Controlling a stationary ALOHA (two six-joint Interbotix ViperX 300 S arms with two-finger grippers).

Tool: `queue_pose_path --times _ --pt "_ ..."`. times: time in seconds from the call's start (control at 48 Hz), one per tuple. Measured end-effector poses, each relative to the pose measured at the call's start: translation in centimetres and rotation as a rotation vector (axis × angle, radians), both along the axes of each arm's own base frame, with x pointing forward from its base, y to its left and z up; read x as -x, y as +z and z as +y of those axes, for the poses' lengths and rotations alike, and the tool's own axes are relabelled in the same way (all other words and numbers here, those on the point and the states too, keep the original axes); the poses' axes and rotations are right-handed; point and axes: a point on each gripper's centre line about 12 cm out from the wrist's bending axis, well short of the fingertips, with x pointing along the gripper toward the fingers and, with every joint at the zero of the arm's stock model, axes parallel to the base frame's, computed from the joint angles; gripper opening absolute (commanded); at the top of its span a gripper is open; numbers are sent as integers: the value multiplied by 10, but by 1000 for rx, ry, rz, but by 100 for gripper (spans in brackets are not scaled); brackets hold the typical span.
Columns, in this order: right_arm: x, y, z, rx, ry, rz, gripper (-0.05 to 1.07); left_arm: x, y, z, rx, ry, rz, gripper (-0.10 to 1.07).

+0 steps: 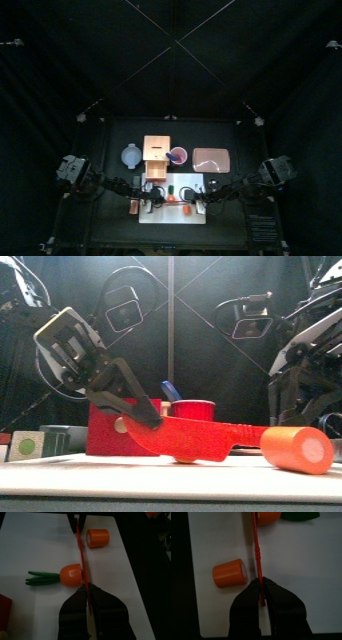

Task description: Drop knife

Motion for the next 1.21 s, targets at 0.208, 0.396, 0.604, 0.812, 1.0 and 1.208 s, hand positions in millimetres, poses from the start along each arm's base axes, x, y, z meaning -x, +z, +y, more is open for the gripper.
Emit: queue_pose_path --times 0.208,0.396,0.604,0.812,1.0,1.208 --pt "0 17 1 -12 7 -49 15 1 12 0 8 -2 -27 35" --pt "3 25 0 -18 5 -69 15 0 21 -1 16 -2 -51 35" --pt "1 28 2 -21 6 -75 15 -3 31 -10 25 -25 -81 35" --pt "1 35 2 -16 7 -84 15 -6 41 -16 36 -36 -109 35" --pt "4 49 5 -17 10 -105 15 -10 54 -20 38 -54 -177 35" --pt "0 64 27 -44 65 -152 15 0 49 -53 46 -139 -196 35"
